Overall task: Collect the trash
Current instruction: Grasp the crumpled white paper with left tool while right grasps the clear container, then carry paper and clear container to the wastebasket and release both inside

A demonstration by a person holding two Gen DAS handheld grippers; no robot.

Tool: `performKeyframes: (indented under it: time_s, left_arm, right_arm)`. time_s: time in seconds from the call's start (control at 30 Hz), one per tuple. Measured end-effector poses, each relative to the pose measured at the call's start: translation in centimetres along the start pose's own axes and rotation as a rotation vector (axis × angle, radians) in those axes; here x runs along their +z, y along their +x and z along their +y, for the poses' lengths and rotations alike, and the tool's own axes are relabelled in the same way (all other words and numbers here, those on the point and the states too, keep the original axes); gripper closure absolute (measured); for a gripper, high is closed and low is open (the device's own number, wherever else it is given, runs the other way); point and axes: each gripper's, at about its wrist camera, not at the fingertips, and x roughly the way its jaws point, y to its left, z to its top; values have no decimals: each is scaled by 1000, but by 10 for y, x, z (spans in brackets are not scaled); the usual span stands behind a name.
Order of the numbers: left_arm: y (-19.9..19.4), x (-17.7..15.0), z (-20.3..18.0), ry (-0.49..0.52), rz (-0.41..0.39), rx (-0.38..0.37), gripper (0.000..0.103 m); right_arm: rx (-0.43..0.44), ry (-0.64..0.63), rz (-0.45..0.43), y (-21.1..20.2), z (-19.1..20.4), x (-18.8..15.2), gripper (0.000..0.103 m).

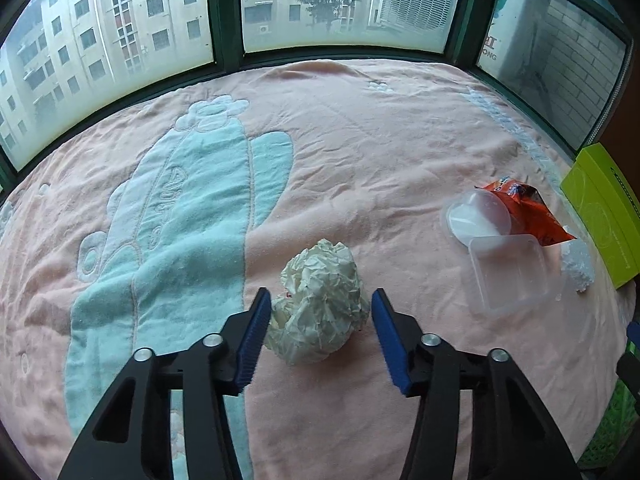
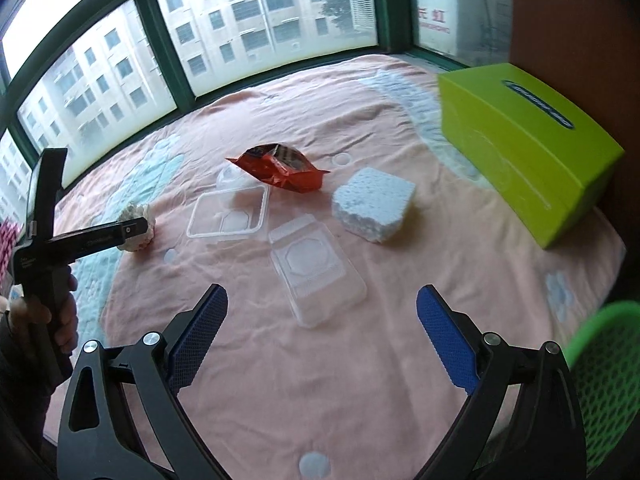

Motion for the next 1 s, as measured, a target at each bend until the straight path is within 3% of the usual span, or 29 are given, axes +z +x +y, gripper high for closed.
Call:
performKeyframes:
  time_s: [0.13,0.37,0.57,0.73,1.0]
  left_arm:
    - [-2,1,6,-6,-9,-20,66]
    - [-11,-2,13,-26,-13,-40,70]
    - [-28,-4,12,-40,-25,-77,70]
    - [-42,-8,1,-21,-37,-110,70]
    - [-69,-17,-24,12,-64,-171,70]
  right_arm:
    - [6,-22,18,19,3,7,11]
    - [-10,-79,80,57,6,13,18]
    - [-2,-73,115,73,5,10,36]
    - [-11,-89,100,66,8,4,45]
    - [2,-32,61,29,6,-12,47]
